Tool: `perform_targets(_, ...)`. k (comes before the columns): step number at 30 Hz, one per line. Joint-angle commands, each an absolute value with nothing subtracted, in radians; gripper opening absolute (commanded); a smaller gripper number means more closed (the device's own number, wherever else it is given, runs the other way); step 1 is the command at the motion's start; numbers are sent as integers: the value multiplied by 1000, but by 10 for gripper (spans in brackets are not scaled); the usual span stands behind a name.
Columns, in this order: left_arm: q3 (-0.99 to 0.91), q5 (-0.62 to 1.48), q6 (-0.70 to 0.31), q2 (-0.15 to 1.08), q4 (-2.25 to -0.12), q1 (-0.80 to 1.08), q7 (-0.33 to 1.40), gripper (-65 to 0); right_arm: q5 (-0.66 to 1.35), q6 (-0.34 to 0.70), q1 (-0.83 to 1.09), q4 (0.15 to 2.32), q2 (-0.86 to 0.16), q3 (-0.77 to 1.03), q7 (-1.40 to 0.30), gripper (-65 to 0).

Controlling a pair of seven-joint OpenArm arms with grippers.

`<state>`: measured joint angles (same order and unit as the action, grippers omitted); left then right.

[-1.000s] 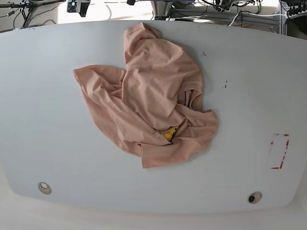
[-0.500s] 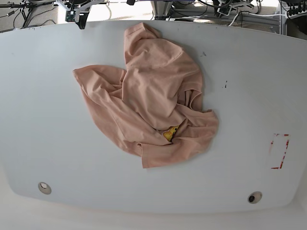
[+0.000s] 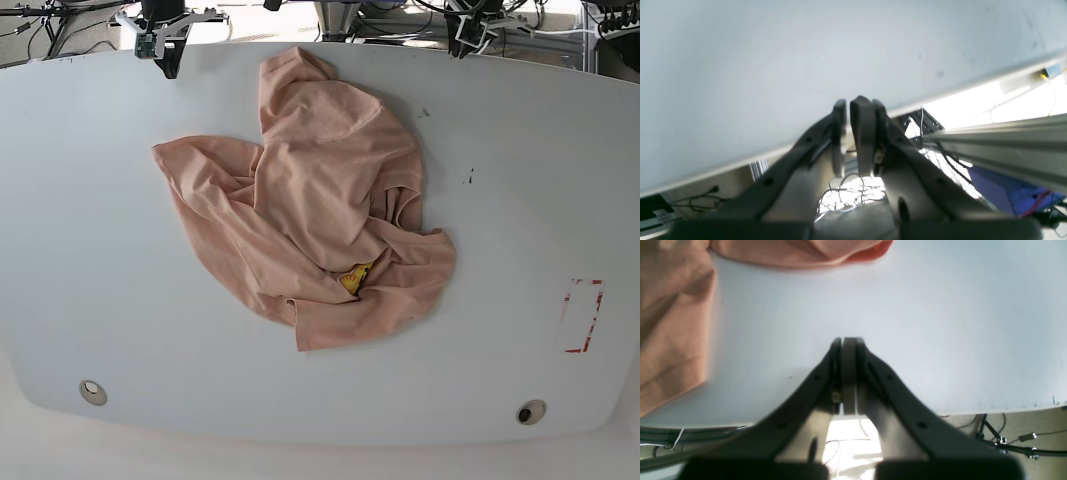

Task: Fold the T-shirt properly
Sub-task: 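Lower both grippers toward the peach T-shirt, right gripper to its edge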

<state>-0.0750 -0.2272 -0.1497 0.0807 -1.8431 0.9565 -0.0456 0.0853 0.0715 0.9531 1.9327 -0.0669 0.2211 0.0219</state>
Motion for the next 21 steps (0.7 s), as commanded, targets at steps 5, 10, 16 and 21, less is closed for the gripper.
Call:
perform_targets(5, -74, -225, -143, 78, -1902, 932, -58, -613, 85, 71, 930, 1949, -77, 221, 43, -650)
perform_targets(10, -74, -224, -142, 76, -1915, 907, -53, -619, 84, 71, 900, 1949, -80, 212, 44, -649)
perform_targets(16, -74, -227, -143, 69, -1942, 877, -48, -618, 86, 75, 836, 1961, -81, 212, 39, -615)
perform_targets(21, -75, -226, -143, 69, -1948, 866, -46, -609, 90, 72, 799, 1964, -82, 211, 38, -554)
